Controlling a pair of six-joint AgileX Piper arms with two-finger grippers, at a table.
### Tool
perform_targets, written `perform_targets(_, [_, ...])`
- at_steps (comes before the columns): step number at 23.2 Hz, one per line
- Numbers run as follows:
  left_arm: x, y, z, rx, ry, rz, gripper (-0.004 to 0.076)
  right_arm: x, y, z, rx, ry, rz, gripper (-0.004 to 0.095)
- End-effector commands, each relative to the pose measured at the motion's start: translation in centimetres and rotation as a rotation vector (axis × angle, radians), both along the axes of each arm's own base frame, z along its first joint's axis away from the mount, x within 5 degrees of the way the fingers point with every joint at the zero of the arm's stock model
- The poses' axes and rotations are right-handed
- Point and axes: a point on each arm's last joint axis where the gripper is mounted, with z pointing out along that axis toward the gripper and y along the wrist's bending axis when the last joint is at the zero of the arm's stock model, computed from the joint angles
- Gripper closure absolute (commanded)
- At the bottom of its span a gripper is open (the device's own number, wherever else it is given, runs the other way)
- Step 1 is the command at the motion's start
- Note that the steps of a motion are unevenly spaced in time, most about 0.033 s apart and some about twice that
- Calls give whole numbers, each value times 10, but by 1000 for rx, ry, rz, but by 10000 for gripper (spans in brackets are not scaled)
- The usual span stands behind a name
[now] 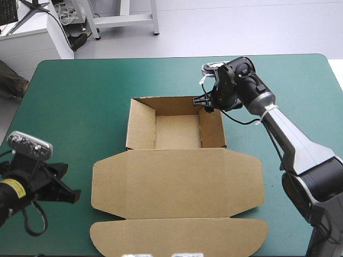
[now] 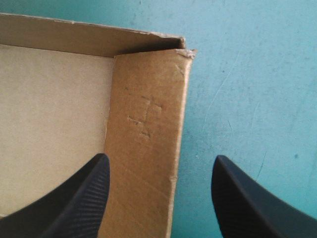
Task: Fold the box
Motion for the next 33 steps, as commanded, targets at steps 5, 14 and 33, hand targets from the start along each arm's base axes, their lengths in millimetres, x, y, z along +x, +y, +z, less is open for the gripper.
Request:
perform_targets(5, [-30,11,-53,-29,-26,5,734,6,0,-3,-13,2,0,343])
perform_targets(14, [-46,18,-112,-63,-23,27,734,22,11,-44,-40,98,-1,365])
perform_targets(33, [-49,19,-115,-66,-18,36,734,32,-34,-26,-6,73,-34,927])
